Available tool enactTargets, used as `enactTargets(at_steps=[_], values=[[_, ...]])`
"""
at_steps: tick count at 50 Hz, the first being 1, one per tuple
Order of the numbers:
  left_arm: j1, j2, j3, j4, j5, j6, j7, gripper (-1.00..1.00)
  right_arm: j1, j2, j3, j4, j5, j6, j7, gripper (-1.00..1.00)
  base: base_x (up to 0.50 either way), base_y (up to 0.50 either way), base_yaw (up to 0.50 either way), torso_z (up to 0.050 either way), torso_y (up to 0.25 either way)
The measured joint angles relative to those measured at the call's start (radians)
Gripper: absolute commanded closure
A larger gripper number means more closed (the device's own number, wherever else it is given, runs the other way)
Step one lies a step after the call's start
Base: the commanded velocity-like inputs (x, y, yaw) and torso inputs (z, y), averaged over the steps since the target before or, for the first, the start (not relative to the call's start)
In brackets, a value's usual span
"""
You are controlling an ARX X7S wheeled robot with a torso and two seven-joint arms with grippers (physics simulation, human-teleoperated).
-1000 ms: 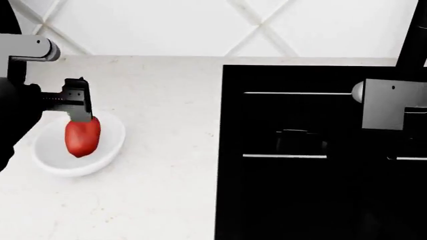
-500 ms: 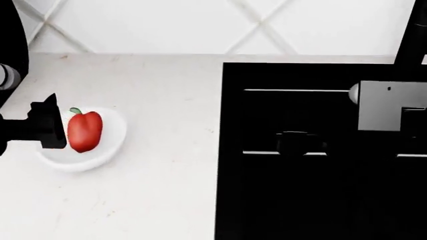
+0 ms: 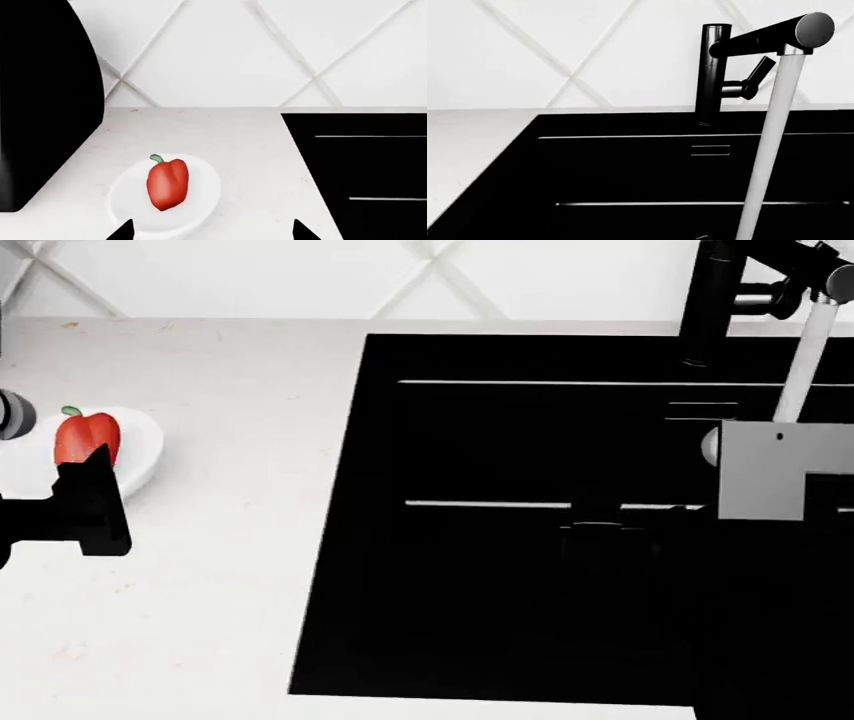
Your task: Pick the eggplants and mangos from the sink and place them in one bowl. Place the bell pepper in the other bowl. Then turn off the sink faucet.
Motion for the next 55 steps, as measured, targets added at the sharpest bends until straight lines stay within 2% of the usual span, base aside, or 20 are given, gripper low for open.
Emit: enactTargets(at_steps=[46,55], values=[[0.017,0.045,-0.011,-0.07,0.003,0.01,0.059,-1.0,-0.015,0.027,0.032,-0.05,0.026,0.01,0.042,-1.0,0.0,-0.5,0.0,0.0,0.0],[0.012,0.068,-0.012,-0.12,0.002,0.004,0.084,-1.0,-0.015,0.021,0.03,-0.032,0.01,-0.011,0.038,-1.0,0.0,-0.03,0.0,0.0,0.0]])
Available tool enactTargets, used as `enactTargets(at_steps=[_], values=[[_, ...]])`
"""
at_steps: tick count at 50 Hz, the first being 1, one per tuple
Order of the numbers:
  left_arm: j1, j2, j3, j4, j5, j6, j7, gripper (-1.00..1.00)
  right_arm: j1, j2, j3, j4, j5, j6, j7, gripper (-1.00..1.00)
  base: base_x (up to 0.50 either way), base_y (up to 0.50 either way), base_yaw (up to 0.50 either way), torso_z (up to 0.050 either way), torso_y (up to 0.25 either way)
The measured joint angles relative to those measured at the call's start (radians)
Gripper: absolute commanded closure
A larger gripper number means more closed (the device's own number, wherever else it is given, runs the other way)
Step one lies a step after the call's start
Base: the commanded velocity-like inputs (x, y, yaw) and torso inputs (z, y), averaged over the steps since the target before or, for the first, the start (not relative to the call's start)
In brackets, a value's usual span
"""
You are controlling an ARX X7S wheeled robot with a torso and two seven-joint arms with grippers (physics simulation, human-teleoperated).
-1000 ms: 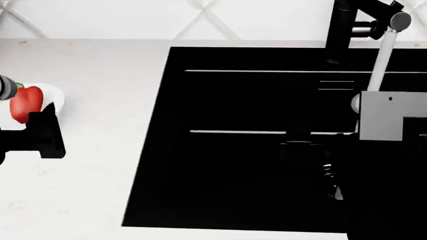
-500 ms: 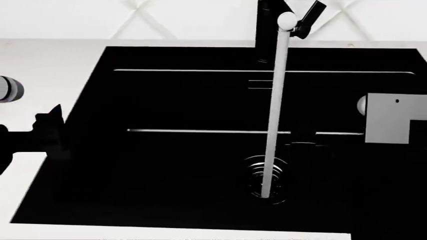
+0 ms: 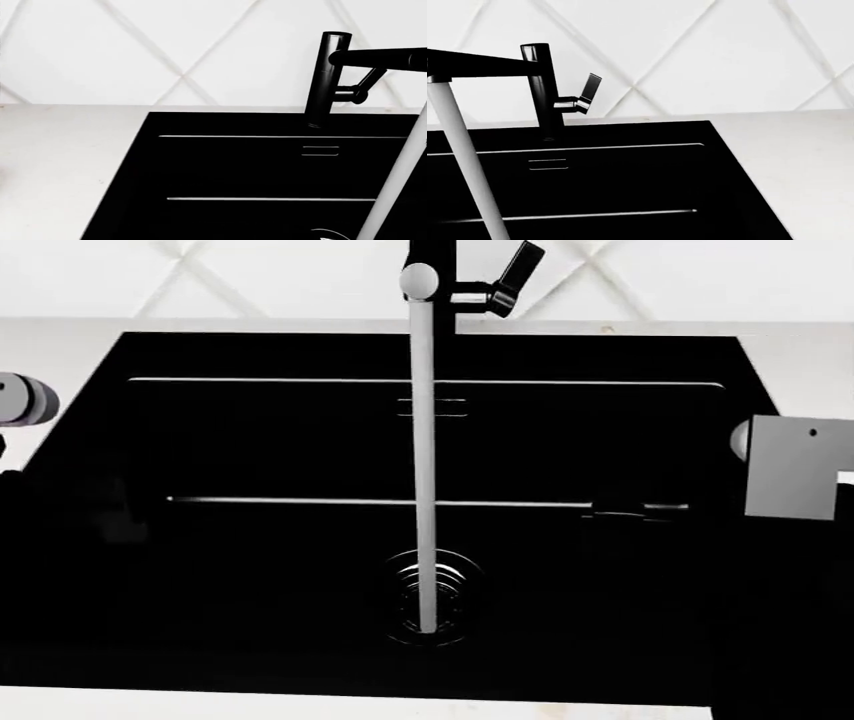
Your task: Pick the eggplants and mangos from the sink and place them in one bowl. Place the bell pepper in the other bowl. Then turn off the sink faucet.
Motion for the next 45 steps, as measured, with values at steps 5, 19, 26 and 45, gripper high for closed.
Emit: enactTargets(at_steps=[5,19,26,45], values=[[0.002,0.004,-0.001,-0.015,0.001,0.002,0.006,-1.0,-0.004,-0.002,-0.001,0.004,-0.009,-0.012,0.001,-1.0,0.1,0.0,0.0,0.0,0.0],[0.021,0.017,-0.003,-0.038,0.01,0.019,0.017,-1.0,-0.014,0.002,-0.004,0.009,-0.023,-0.025,0.006,-1.0,0.37,0.0,0.0,0.0,0.0],[0.031,0.017,-0.004,-0.035,0.014,0.027,0.014,-1.0,-0.025,0.004,-0.004,0.003,-0.021,-0.029,0.006,-1.0,0.45,0.0,0.0,0.0,0.0],[0.054,0.016,-0.013,-0.038,0.011,0.048,0.009,-1.0,-0.04,0.005,-0.005,0.0,-0.015,-0.036,-0.002,-1.0,0.36,0.0,0.0,0.0,0.001]])
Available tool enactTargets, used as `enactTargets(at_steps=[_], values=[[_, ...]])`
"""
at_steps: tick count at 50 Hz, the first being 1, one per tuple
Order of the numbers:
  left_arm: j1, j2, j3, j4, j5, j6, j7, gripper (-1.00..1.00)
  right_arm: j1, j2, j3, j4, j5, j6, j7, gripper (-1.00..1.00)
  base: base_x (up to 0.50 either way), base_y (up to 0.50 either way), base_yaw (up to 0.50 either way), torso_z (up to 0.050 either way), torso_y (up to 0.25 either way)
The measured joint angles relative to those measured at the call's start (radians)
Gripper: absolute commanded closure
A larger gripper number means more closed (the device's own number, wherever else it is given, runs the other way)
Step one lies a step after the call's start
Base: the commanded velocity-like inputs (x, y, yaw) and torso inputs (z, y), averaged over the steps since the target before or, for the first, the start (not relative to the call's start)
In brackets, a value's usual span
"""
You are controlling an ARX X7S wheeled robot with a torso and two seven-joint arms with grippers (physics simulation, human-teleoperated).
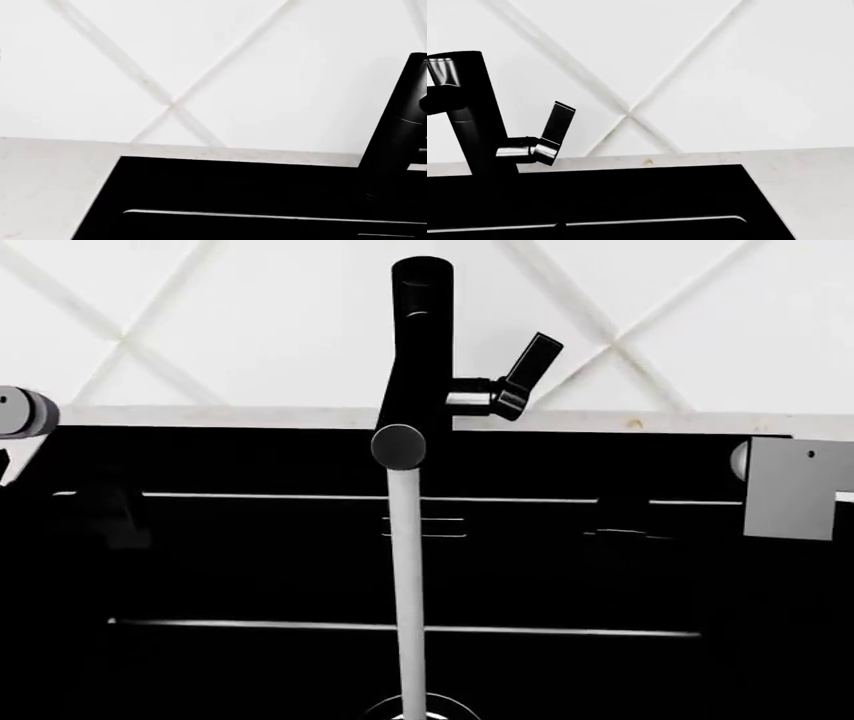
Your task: Pick the eggplants and mangos from the sink and place them in one bowl. Place the bell pepper in the other bowl. Then turn off the sink faucet.
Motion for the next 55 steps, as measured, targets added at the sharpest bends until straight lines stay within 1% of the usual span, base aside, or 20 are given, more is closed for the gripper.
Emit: enactTargets(at_steps=[17,23,28,36,40,47,55], values=[[0.004,0.012,-0.012,-0.03,-0.017,0.004,0.008,-1.0,0.012,-0.007,0.0,0.023,0.001,-0.004,-0.002,-1.0,0.0,0.0,0.0,0.0,0.0],[-0.004,0.044,-0.011,-0.082,-0.015,-0.003,0.026,-1.0,0.072,-0.038,-0.019,0.114,-0.009,-0.001,-0.027,-1.0,0.0,0.0,0.0,0.0,0.0],[-0.022,0.109,-0.004,-0.184,-0.001,-0.013,0.071,-1.0,0.183,-0.097,-0.055,0.299,-0.051,-0.043,-0.1,-1.0,0.0,0.0,0.0,0.0,0.0],[-0.067,0.25,0.008,-0.415,0.024,-0.029,0.181,-1.0,0.429,-0.228,-0.102,0.814,-0.146,-0.233,-0.31,-1.0,0.0,0.0,0.0,0.0,0.0],[-0.087,0.315,0.009,-0.537,0.034,-0.032,0.237,-1.0,0.52,-0.278,-0.089,1.002,-0.198,-0.291,-0.396,-1.0,0.0,0.0,0.0,0.0,0.0],[-0.107,0.428,0.012,-0.762,0.053,-0.017,0.345,-1.0,0.614,-0.344,0.022,1.194,-0.35,-0.34,-0.487,-1.0,0.0,0.0,0.0,0.0,0.0],[-0.119,0.537,0.005,-0.981,0.061,0.008,0.466,-1.0,0.663,-0.387,0.192,1.299,-0.542,-0.367,-0.543,-1.0,0.0,0.0,0.0,0.0,0.0]])
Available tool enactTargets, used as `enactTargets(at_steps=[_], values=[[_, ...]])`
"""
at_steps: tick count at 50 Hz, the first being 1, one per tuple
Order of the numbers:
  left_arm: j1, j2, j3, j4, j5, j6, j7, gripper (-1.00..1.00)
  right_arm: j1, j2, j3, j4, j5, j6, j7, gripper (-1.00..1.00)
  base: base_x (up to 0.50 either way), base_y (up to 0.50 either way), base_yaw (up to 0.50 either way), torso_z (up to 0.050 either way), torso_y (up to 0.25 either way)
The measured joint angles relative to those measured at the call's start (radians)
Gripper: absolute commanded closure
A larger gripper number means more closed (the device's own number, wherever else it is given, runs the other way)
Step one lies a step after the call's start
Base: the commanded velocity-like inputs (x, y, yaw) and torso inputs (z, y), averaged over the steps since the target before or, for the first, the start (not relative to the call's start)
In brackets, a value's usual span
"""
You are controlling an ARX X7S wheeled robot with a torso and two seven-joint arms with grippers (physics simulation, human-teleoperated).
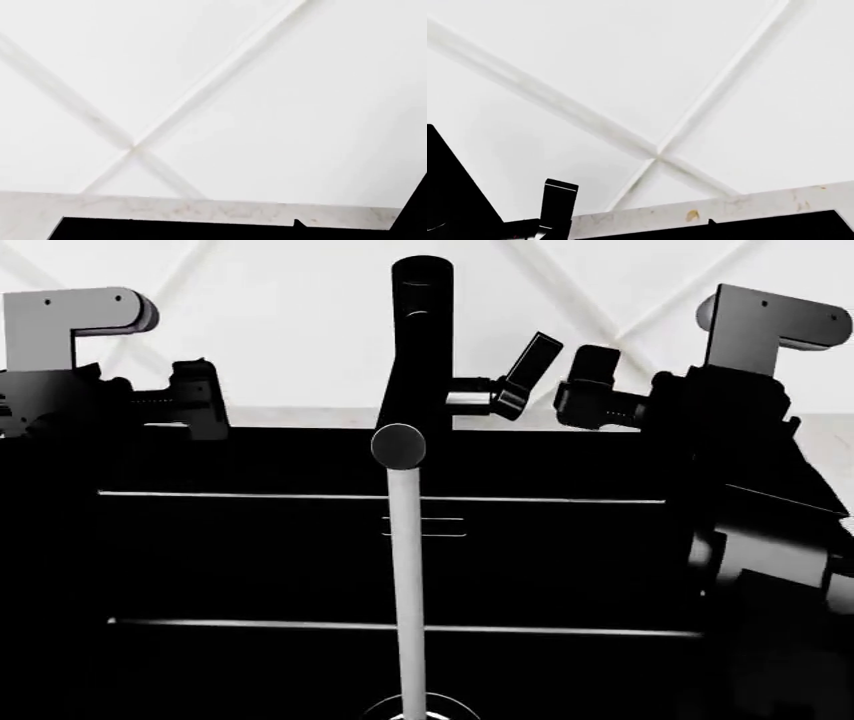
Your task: Pick the eggplants and mangos from the sink and place them in one bowl. Place the bell pepper in the other bowl. Then turn off the sink faucet.
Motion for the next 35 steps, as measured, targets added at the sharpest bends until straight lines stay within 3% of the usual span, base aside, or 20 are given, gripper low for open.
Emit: enactTargets(at_steps=[5,14,35], values=[[-0.006,0.047,0.0,-0.094,0.005,0.006,0.05,-1.0,0.018,-0.016,0.084,0.034,-0.09,-0.014,0.004,-1.0,0.0,0.0,0.0,0.0,0.0],[-0.013,0.092,-0.005,-0.186,0.008,0.007,0.097,-1.0,0.024,-0.035,0.172,0.064,-0.191,-0.084,0.006,-1.0,0.0,0.0,0.0,0.015,-0.194],[-0.021,0.041,-0.017,-0.065,0.004,-0.001,0.049,-1.0,0.042,-0.053,0.237,0.083,-0.256,-0.252,-0.043,-1.0,0.0,0.0,0.0,0.015,-0.148]])
